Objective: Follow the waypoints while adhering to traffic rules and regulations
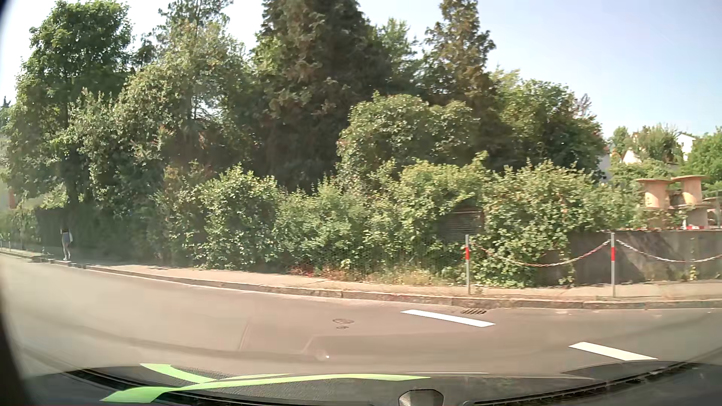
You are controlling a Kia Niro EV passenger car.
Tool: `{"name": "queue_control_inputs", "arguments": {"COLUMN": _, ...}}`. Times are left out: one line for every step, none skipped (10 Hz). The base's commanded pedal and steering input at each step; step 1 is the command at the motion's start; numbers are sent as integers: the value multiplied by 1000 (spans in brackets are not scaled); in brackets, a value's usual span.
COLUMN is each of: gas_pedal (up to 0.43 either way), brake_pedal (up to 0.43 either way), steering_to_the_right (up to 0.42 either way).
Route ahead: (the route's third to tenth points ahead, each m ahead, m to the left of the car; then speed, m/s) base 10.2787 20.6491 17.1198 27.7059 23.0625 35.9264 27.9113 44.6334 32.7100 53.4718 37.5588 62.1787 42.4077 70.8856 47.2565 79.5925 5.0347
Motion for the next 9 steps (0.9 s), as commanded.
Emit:
{"name": "queue_control_inputs", "arguments": {"gas_pedal": 79, "brake_pedal": 0, "steering_to_the_right": -405}}
{"name": "queue_control_inputs", "arguments": {"gas_pedal": 79, "brake_pedal": 0, "steering_to_the_right": -405}}
{"name": "queue_control_inputs", "arguments": {"gas_pedal": 79, "brake_pedal": 0, "steering_to_the_right": -405}}
{"name": "queue_control_inputs", "arguments": {"gas_pedal": 79, "brake_pedal": 0, "steering_to_the_right": -405}}
{"name": "queue_control_inputs", "arguments": {"gas_pedal": 79, "brake_pedal": 0, "steering_to_the_right": -404}}
{"name": "queue_control_inputs", "arguments": {"gas_pedal": 79, "brake_pedal": 0, "steering_to_the_right": -403}}
{"name": "queue_control_inputs", "arguments": {"gas_pedal": 79, "brake_pedal": 0, "steering_to_the_right": -401}}
{"name": "queue_control_inputs", "arguments": {"gas_pedal": 79, "brake_pedal": 0, "steering_to_the_right": -398}}
{"name": "queue_control_inputs", "arguments": {"gas_pedal": 87, "brake_pedal": 0, "steering_to_the_right": -396}}
